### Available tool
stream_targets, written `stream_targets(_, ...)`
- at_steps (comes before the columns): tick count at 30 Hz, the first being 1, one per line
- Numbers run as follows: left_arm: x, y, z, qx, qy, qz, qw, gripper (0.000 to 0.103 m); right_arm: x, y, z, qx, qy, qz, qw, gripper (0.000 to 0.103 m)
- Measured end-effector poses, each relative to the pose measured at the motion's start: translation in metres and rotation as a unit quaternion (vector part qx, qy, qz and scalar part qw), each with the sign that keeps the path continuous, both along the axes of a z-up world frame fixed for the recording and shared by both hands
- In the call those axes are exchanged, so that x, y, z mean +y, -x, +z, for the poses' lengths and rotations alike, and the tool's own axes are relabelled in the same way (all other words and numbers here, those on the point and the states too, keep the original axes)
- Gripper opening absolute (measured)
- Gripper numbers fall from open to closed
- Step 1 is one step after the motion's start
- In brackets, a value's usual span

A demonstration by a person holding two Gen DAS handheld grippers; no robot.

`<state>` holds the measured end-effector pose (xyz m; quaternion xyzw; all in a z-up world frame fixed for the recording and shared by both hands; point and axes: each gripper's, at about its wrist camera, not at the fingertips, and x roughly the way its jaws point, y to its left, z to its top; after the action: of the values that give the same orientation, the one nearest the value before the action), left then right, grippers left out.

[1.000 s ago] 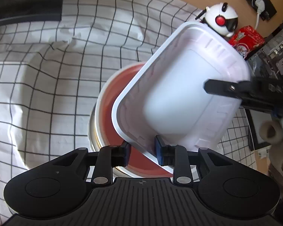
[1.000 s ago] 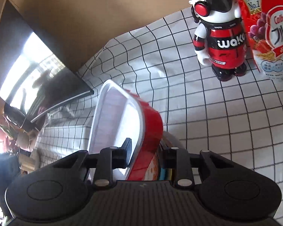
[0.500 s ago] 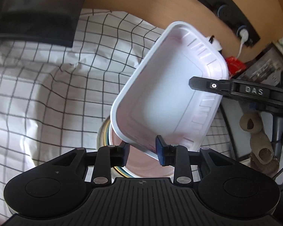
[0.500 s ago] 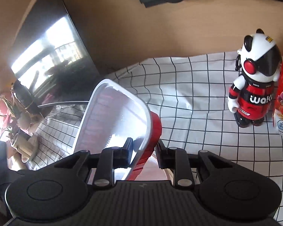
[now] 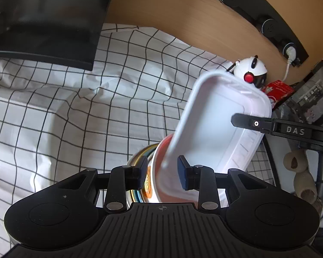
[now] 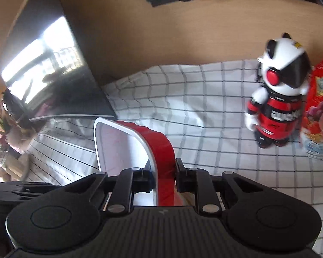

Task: Organize plates and bowls
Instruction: 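Carry the white tray with both tools and lower it into the top bowl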

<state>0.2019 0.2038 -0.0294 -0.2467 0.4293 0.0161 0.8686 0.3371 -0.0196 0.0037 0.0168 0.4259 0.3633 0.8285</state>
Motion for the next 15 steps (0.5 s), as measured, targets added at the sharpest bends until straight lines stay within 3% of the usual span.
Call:
stream_targets(2, -0.004, -0.002, -0.001, 0.001, -0.015, 0.001, 0.9999, 0.033, 0.009, 0.003, -0.003, -0.009, 0.003, 0.015, 1.000, 0.019)
stream_targets(5, -0.009, -0.005, -0.007, 0.018, -0.041, 0.002, 0.9990, 0.033, 0.023, 0.008, -0.019, -0.027, 0.055, 0.042, 0.997, 0.020)
stream_targets(8, -0.011, -0.006, -0.016, 0.036, -0.059, -0.002, 0.9976, 0.033, 0.015, 0.005, -0.027, -0.002, 0.055, 0.040, 0.998, 0.024)
stream_targets(12, -0.013, -0.005, -0.027, 0.059, -0.066, -0.003, 0.9961, 0.033, -0.007, 0.003, -0.028, 0.019, 0.032, 0.012, 0.999, 0.048)
stream_targets(15, -0.012, -0.003, -0.033, 0.068, -0.063, 0.002, 0.9957, 0.033, -0.023, 0.008, -0.038, 0.043, 0.024, 0.000, 0.999, 0.049)
